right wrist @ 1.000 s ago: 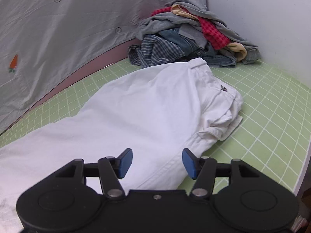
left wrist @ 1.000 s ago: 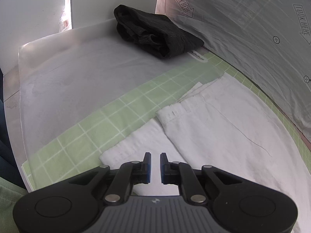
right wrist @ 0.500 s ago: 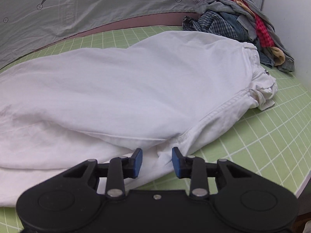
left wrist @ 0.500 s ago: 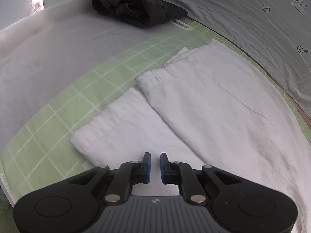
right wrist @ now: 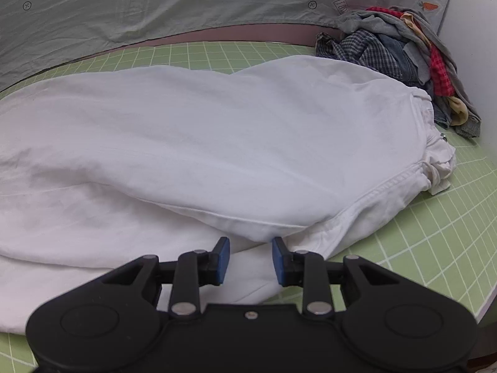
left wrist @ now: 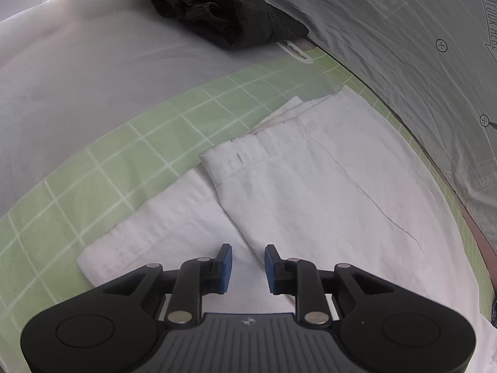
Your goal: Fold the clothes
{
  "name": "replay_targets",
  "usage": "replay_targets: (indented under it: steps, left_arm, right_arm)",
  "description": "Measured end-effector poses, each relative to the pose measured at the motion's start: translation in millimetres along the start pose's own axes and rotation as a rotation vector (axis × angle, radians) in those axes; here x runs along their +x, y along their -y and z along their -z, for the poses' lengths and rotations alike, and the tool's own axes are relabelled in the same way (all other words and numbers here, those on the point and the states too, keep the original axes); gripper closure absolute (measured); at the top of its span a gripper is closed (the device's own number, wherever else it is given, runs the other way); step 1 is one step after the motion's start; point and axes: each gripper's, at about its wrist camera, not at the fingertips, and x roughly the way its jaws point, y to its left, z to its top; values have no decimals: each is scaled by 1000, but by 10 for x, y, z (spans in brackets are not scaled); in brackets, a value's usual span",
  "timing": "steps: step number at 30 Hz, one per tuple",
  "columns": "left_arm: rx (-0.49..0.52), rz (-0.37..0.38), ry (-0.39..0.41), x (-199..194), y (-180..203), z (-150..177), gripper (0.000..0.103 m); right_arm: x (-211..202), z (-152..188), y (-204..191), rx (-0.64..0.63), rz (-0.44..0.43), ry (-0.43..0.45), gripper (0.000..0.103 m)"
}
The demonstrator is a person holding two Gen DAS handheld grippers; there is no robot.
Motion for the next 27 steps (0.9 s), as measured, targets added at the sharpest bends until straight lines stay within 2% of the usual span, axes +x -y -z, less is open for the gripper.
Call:
replay_targets:
  steps: [5, 9, 12, 15, 16, 17, 20, 22, 24, 27]
  left_arm:
    - [-33, 7, 5, 92, 31, -141, 68]
    - [-46, 10, 15, 146, 58, -226, 63]
    - [-41, 22, 20, 164, 97, -248, 52]
    - [-28, 0, 32, 177, 152, -252, 51]
    - [-32, -7, 37, 183, 162, -256, 51]
    - [-36, -13, 42, 188, 171, -262, 51]
    - [-50, -13, 56, 200, 175, -297, 53]
    - [-59, -12, 69, 214, 162, -321, 58]
    - [-67, -41, 70, 229, 143, -343, 88]
    - [-85, -15, 74, 203, 72, -367, 97]
  right_arm:
    - [81, -33, 123, 152, -58, -32, 70]
    - [137, -62, 271, 304, -112, -54, 55]
    - [195, -75, 416, 445, -132, -56, 52]
    - [250, -110, 480, 525, -132, -54, 52]
    - [256, -126, 457, 512, -132, -54, 52]
    - [262, -142, 434, 499, -132, -54, 55]
    - [278, -189, 371, 462, -133, -53, 77]
    - [272, -202, 384, 465, -129, -51, 87]
    - [269, -192, 433, 490, -140, -46, 92]
    - [256, -190, 484, 515, -155, -35, 94]
